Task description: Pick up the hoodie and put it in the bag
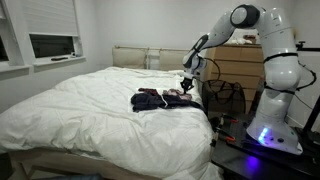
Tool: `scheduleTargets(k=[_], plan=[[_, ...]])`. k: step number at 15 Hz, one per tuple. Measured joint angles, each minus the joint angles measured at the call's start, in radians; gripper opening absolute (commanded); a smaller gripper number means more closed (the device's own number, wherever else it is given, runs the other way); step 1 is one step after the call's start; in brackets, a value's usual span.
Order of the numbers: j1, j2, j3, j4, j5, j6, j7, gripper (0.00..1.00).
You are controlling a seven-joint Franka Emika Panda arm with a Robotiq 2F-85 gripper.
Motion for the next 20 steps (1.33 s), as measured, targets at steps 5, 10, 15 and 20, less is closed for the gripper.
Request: scheduleTargets(k=[5,10,15,20], plan=[[0.037,-0.286,-0.003,-0.087,-0.018,-0.289,-0.156,0.0],[0.045,-0.478,-0.028,-0.121,-0.128,-0.509,-0.159,0.47],[0.034,-0.524,-0.031,-0.145,-0.263,-0.403,-0.05,0.87],[0.011,-0.449,-0.062,-0.206,-0.305,-0.166,0.117,1.0]])
